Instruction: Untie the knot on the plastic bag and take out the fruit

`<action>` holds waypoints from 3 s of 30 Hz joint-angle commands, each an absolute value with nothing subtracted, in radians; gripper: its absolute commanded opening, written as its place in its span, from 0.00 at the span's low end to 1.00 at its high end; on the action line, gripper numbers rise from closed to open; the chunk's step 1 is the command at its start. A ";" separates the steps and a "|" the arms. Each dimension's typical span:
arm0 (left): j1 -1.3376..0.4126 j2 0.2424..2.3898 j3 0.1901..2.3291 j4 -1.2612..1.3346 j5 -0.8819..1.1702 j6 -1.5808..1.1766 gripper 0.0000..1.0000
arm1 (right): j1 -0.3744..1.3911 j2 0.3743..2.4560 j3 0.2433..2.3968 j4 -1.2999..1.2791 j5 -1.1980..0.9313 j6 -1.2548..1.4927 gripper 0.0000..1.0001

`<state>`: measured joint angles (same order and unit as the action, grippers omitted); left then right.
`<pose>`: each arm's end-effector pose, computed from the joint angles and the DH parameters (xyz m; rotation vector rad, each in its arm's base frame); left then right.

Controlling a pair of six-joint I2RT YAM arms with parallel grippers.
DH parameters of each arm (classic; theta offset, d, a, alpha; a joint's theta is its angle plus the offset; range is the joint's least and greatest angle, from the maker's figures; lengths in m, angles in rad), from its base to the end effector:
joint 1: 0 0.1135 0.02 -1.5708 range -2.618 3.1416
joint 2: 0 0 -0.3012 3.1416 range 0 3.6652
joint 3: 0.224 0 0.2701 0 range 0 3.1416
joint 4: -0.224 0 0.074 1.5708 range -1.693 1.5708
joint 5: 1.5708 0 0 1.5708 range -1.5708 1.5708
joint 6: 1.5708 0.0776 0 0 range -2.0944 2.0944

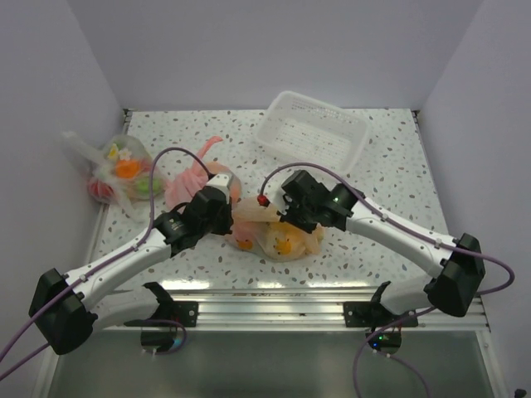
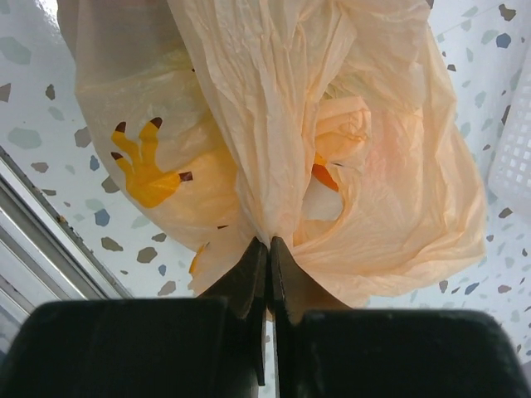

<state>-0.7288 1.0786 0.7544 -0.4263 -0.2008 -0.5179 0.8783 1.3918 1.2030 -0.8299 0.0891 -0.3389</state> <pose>0.2014 -0.1590 0.2496 0.1441 2.3324 -0.4016 0.2068 0.2385 0.2906 -1.4512 2.1397 0.0840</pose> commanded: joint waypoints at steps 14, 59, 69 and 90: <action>-0.723 1.068 0.700 -0.548 -0.322 -0.635 0.00 | 0.644 0.973 1.072 -0.606 0.027 -0.166 0.00; -1.247 1.549 1.192 -0.692 -0.681 -1.032 0.91 | 0.594 0.905 0.874 -0.459 0.021 0.160 0.00; -1.197 1.534 1.138 -0.801 -0.775 -1.043 0.72 | 0.594 0.868 0.847 -0.500 0.191 0.184 0.00; -0.801 1.281 1.146 -0.675 -0.697 -0.614 0.00 | 0.592 0.859 0.887 -0.575 0.371 0.207 0.00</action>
<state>-0.8387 1.3136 1.0836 -0.6876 -0.6651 -0.7368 0.6014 0.8639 0.8539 -0.5354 0.2897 0.2241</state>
